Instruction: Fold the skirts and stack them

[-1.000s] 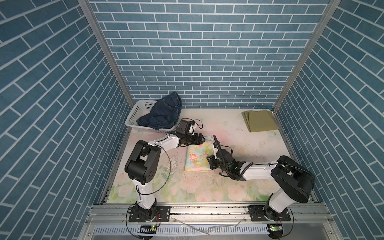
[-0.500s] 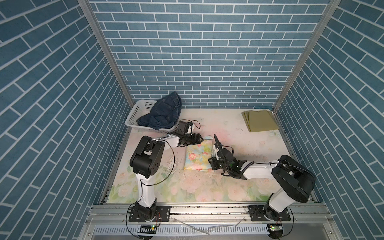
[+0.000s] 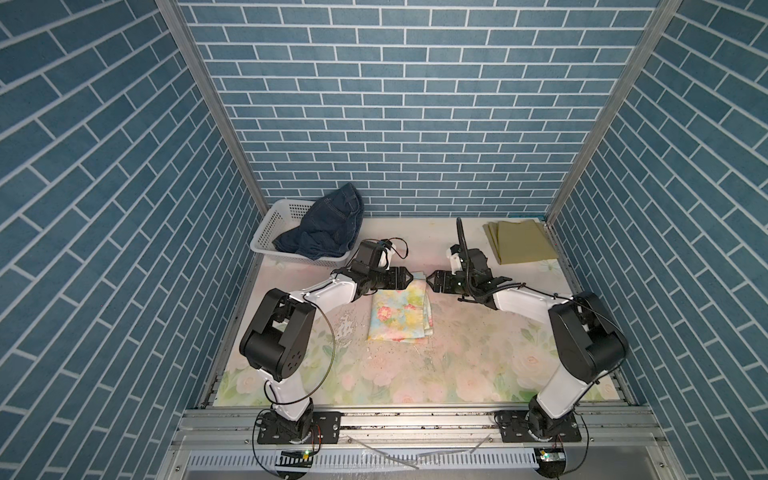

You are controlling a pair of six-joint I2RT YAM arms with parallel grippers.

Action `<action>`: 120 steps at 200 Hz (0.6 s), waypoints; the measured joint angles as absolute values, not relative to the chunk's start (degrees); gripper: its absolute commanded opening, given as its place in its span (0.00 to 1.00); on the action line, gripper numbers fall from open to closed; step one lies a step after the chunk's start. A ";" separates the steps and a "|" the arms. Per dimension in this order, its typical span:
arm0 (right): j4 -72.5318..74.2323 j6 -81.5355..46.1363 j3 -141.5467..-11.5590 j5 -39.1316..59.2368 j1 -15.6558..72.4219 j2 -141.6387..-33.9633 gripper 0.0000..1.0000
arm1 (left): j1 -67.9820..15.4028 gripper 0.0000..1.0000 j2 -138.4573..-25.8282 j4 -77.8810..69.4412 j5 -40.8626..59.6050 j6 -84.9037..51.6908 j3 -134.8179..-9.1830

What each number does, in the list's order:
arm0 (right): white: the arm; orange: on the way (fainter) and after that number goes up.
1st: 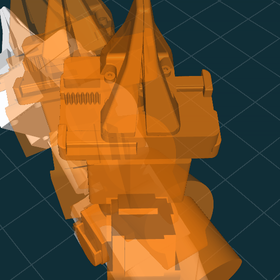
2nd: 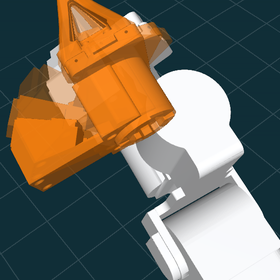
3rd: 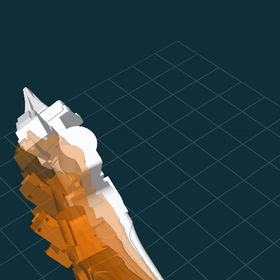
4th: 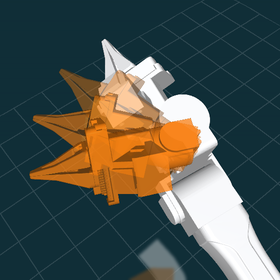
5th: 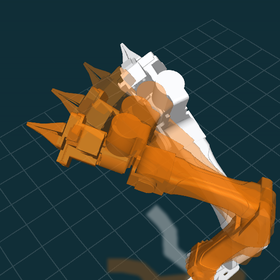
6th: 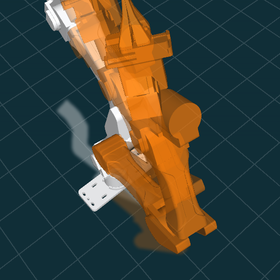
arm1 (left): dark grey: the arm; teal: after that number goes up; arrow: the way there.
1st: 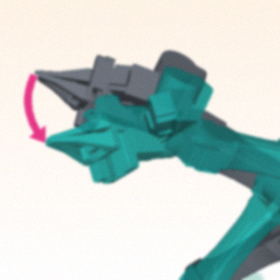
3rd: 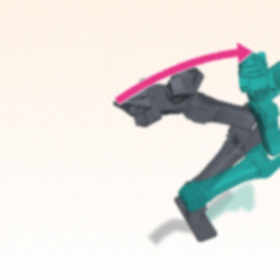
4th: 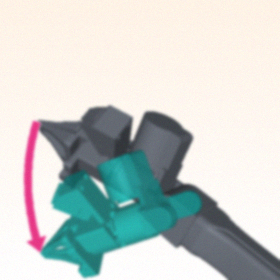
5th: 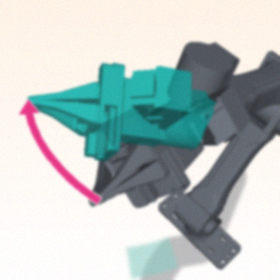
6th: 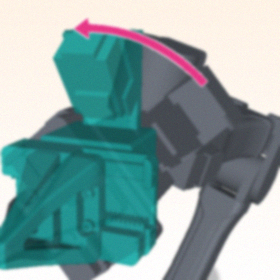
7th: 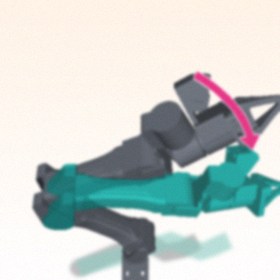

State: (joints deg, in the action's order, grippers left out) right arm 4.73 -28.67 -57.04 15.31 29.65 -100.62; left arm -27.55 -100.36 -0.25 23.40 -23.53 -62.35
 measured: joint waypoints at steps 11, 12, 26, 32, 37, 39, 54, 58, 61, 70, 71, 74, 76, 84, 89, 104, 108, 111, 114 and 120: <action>3.11 -27.33 -58.57 17.08 29.15 -103.15 0.85 | -28.21 0.64 -100.31 0.38 22.15 -22.09 -62.33; 2.92 -27.14 -58.74 17.23 29.12 -103.42 0.85 | -28.23 0.63 -100.31 0.45 22.09 -21.89 -62.33; 1.34 -25.56 -60.25 19.00 28.75 -105.78 0.85 | -29.10 0.59 -100.31 1.69 19.99 -19.73 -62.24; 0.99 -25.06 -60.71 19.75 28.60 -106.54 0.85 | -29.56 0.57 -100.31 2.31 18.90 -18.83 -62.19; 0.60 -24.73 -61.17 20.29 28.47 -107.11 0.85 | -29.89 0.55 -100.31 2.74 18.17 -18.31 -62.19; 0.45 -24.53 -61.34 20.49 28.45 -107.33 0.85 | -30.06 0.55 -100.31 2.92 17.89 -17.82 -62.19; -0.03 -23.59 -62.35 21.87 28.36 -108.55 0.85 | -31.22 0.54 -100.57 3.73 16.14 -15.84 -62.11; -0.05 -23.49 -62.59 22.24 28.36 -108.84 0.85 | -31.46 0.53 -100.77 3.77 15.70 -15.53 -62.11; -0.03 -23.44 -62.74 22.41 28.34 -108.95 0.85 | -31.62 0.53 -100.97 3.77 15.46 -15.22 -62.11; -0.10 -23.38 -63.29 23.07 28.34 -109.40 0.85 | -32.12 0.53 -101.84 3.77 14.61 -14.48 -62.11; -0.05 -23.35 -63.35 23.18 28.34 -109.45 0.85 | -32.16 0.53 -101.91 3.77 14.55 -14.46 -62.11; -0.01 -23.29 -63.48 23.29 28.34 -109.58 0.85 | -32.27 0.52 -102.21 3.77 14.41 -14.31 -62.11; 0.01 -23.27 -63.57 23.44 28.32 -109.69 0.85 | -32.32 0.52 -102.43 3.77 14.26 -14.31 -62.11; 0.10 -23.22 -63.90 23.83 28.32 -110.10 0.84 | -32.51 0.51 -103.63 3.75 13.76 -14.02 -62.11; 0.36 -23.22 -64.05 24.01 28.32 -110.32 0.84 | -32.56 0.51 -104.40 3.73 13.41 -13.80 -62.11; 1.76 -23.27 -64.40 24.58 28.32 -111.15 0.84 | -32.56 0.50 -106.54 3.68 12.38 -13.47 -62.11; 2.20 -23.27 -64.45 24.69 28.32 -111.33 0.84 | -32.56 0.49 -106.98 3.64 12.16 -13.37 -62.13; 2.61 -23.27 -64.51 24.73 28.32 -111.50 0.84 | -32.56 0.49 -107.46 3.57 11.92 -13.30 -62.13; 2.90 -23.29 -64.55 24.75 28.32 -111.63 0.83 | -32.56 0.49 -107.79 3.55 11.79 -13.23 -62.17; 3.49 -23.31 -64.64 24.77 28.34 -111.92 0.83 | -32.53 0.47 -108.44 3.29 11.55 -12.97 -62.33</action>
